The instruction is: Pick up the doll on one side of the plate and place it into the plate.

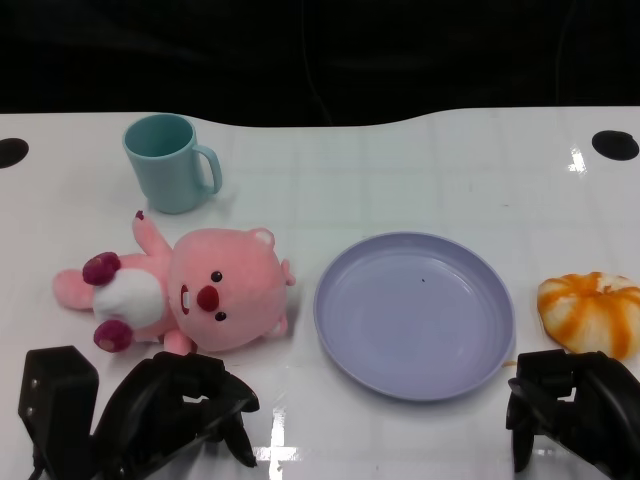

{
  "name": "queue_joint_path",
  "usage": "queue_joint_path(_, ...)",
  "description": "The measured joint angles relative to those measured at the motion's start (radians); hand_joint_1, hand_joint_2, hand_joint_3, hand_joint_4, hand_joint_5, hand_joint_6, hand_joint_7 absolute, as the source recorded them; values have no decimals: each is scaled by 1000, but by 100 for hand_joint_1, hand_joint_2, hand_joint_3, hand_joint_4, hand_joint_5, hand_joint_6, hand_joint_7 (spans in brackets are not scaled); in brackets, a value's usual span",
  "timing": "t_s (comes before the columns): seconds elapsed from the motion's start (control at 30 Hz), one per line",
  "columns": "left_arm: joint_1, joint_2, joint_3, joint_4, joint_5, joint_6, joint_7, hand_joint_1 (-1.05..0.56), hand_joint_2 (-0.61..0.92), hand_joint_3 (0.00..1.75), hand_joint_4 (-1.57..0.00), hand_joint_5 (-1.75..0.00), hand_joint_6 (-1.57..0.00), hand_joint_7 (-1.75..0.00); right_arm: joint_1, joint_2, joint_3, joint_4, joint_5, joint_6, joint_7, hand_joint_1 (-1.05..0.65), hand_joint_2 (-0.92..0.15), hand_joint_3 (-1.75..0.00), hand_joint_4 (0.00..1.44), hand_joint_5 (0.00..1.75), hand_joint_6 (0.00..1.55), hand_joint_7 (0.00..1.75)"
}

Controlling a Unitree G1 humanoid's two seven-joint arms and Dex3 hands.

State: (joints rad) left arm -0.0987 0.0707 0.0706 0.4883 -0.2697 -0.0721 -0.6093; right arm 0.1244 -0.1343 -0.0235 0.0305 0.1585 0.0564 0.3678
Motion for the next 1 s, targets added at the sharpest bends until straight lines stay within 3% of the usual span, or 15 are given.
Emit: queue_joint_path(1.0,1,2,0,-5,0,0,0,-105,73,0,-151,-70,-157,-31,0,0,1,0,0,2,0,-105,-92,-23,108,148,131,108)
